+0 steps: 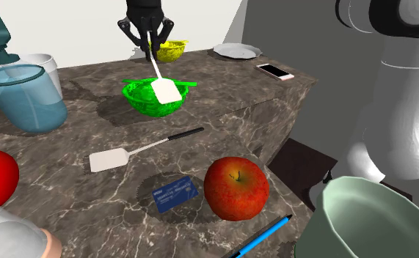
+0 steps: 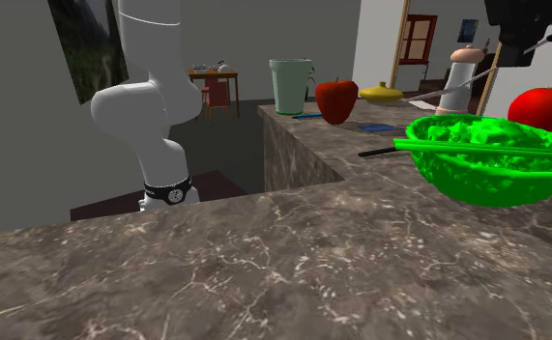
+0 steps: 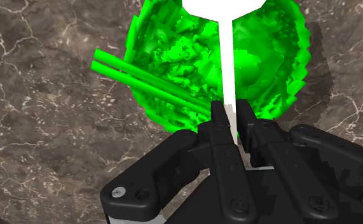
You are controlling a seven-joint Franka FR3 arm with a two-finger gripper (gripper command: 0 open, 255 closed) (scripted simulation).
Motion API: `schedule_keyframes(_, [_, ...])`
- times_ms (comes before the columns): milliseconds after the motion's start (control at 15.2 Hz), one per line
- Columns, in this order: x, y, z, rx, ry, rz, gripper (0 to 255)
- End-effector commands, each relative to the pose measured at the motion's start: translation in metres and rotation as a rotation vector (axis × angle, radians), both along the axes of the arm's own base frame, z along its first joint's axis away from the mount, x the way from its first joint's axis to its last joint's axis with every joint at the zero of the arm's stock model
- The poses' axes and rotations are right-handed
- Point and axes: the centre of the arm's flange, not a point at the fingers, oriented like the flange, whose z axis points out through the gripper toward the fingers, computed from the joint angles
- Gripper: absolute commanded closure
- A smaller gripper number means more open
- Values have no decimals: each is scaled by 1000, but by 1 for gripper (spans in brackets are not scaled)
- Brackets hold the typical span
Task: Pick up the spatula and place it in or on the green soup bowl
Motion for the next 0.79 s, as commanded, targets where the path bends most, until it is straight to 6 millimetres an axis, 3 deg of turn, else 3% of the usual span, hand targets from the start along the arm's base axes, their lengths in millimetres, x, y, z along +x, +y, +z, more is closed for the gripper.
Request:
schedule_keyframes(0, [0,1,-10,0,0,0,255])
schedule_keyframes(726, [0,1,-62,0,0,0,255])
